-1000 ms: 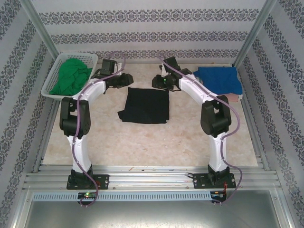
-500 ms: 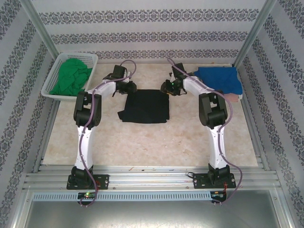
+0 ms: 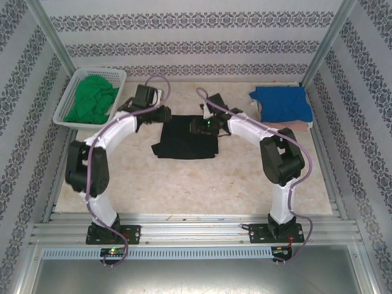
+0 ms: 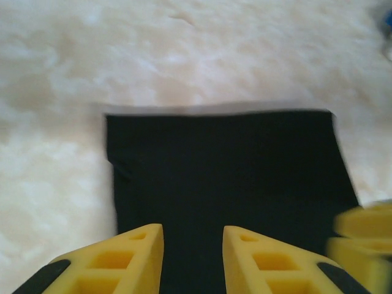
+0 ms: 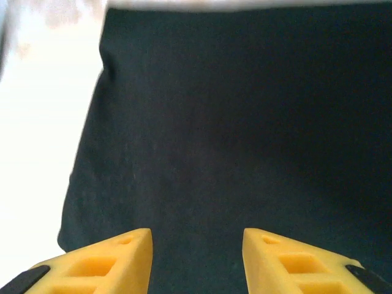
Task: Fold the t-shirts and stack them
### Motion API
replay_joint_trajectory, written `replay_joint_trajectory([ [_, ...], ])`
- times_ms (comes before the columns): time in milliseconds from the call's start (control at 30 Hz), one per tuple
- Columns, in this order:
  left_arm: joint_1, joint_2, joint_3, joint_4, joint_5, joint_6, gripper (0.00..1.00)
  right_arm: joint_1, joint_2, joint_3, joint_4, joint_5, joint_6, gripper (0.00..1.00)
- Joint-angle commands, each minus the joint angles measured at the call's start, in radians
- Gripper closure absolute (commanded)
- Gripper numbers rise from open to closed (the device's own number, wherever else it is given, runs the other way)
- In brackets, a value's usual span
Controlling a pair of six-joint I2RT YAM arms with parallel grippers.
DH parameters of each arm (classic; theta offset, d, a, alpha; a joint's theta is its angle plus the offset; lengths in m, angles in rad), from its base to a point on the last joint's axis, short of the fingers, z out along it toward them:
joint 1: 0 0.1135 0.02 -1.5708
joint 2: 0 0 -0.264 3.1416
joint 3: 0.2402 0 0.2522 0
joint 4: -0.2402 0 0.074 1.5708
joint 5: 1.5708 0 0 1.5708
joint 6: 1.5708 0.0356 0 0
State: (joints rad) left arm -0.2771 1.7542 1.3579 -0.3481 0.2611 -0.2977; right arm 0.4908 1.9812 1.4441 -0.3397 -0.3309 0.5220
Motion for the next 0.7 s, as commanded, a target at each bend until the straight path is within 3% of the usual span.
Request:
replay_joint_trajectory([
  [0,-0.030,0.016,-0.184,0.136,0.050,-0.061,0.68,-0.015,-0.001,-0.090,0.039,0.027,0.038,0.56],
  [300,-0.028,0.048,-0.420,0.288,0.121,-0.133,0.70,-0.106,-0.092,-0.255,0.059,0.043,0.010,0.55],
  [467,-0.024,0.026,-0.430,0.271,0.136,-0.135,0.69,-0.139,-0.184,-0.261,0.030,0.069,-0.060,0.44],
  [567,-0.021,-0.005,-0.384,0.202,0.134,-0.139,0.69,-0.160,-0.168,-0.192,0.017,0.098,-0.124,0.40],
  [667,-0.035,-0.077,-0.393,0.183,0.126,-0.167,0.69,-0.176,-0.037,-0.009,-0.045,0.091,-0.156,0.44],
])
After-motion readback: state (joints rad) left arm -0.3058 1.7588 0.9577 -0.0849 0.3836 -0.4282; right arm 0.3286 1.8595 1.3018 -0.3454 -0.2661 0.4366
